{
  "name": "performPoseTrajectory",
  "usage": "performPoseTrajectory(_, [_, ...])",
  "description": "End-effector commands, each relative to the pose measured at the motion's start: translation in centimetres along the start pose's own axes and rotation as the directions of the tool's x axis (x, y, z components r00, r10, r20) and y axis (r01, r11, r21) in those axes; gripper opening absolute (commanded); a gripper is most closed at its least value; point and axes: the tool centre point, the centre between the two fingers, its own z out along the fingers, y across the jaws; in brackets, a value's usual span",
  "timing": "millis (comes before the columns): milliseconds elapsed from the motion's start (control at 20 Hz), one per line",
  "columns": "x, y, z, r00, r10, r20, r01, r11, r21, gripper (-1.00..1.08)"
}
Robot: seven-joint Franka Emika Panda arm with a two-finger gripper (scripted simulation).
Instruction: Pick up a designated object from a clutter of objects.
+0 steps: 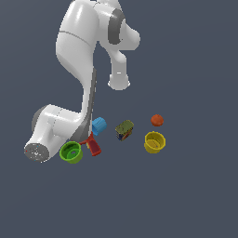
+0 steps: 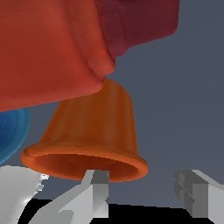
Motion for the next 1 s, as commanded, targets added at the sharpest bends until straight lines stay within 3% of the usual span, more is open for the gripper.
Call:
performPoseTrajectory(0, [0.0, 0.0, 0.7, 1.0, 0.0, 0.001, 0.0, 1.0, 0.0, 0.28])
performPoseTrajectory(450, [0.0, 0.1, 2.2, 1.0, -0.001, 0.003, 0.001, 1.0, 0.0, 0.28])
performPoseTrajectory(500, [0.0, 0.1, 2.2, 1.0, -0.001, 0.003, 0.001, 1.0, 0.0, -1.0])
performPoseTrajectory(950, [0.0, 0.1, 2.2, 1.0, -0.001, 0.003, 0.001, 1.0, 0.0, -1.0])
